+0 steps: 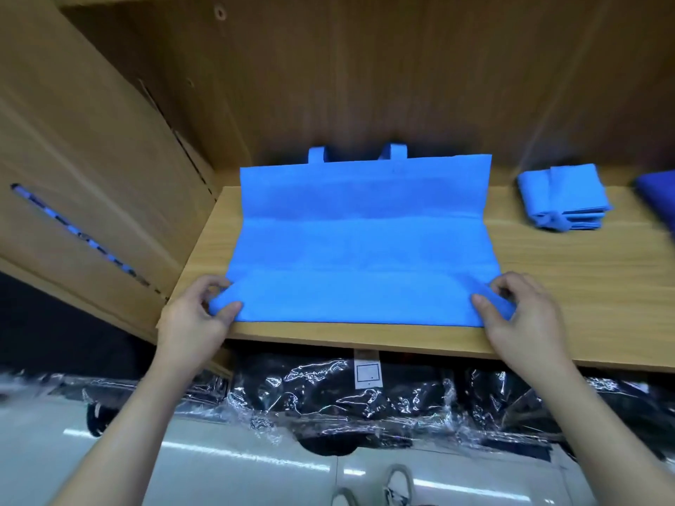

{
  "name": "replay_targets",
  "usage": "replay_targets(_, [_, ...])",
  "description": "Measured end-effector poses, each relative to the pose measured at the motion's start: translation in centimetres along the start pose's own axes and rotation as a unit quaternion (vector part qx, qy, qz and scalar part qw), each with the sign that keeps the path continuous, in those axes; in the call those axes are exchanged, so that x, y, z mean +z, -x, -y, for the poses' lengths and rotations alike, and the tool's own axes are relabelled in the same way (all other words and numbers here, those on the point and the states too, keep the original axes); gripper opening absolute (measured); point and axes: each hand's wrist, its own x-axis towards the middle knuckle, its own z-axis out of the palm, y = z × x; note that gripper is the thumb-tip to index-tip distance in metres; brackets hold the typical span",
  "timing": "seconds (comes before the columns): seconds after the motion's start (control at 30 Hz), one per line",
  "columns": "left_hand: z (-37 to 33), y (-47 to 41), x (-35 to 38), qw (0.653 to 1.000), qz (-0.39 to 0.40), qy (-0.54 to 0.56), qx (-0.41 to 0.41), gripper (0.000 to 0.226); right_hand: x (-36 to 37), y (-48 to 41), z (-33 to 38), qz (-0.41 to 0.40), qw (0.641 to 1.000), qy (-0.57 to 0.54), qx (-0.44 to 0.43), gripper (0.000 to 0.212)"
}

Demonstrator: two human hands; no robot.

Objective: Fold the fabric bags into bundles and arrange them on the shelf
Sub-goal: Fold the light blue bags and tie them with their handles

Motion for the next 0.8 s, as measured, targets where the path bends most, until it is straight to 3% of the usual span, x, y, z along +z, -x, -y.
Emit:
replay_targets(0.2, [0.2, -0.1, -0.3, 0.994, 0.008, -0.058, 0.09, 0.036, 0.0, 0.0, 1.1, 0.038, 0.998, 0.054, 0.023, 0.021])
replay_targets(0.27, [0.8, -0.4, -0.5, 0.991, 0.018, -0.054, 0.124, 0.035, 0.0, 0.0, 1.4, 0.061, 0.993, 0.101, -0.009, 0.029])
replay_targets(0.33, [1.4, -1.1, -0.9, 0.987, 0.049, -0.039, 0.151, 0.036, 0.0, 0.1, 1.5, 0.092, 0.983, 0.149, -0.045, 0.036])
replay_targets(0.47, [2.2, -2.6, -1.3, 0.972, 0.128, -0.043, 0.195, 0.048, -0.2, 0.0, 1.6, 0.148, 0.973, 0.175, -0.04, 0.038])
replay_targets(0.57, [2.7, -3.3, -1.4, 0.964, 0.153, -0.071, 0.207, 0.057, -0.3, 0.6, 2.4, 0.09, 0.962, 0.245, -0.081, 0.038])
replay_targets(0.63, [2.6, -3.3, -1.2, 0.95, 0.112, -0.151, 0.251, 0.068, 0.6, 1.1, 3.4, 0.074, 0.933, 0.312, -0.16, 0.042])
replay_targets(0.7, [2.1, -3.3, -1.0, 0.916, 0.101, -0.244, 0.304, 0.082, 1.8, 1.3, 4.5, 0.14, 0.91, 0.32, -0.223, 0.041])
replay_targets(0.8, [2.4, -4.3, -1.0, 0.877, 0.22, -0.238, 0.354, 0.089, 3.0, 1.6, 4.9, 0.26, 0.905, 0.287, -0.175, 0.061])
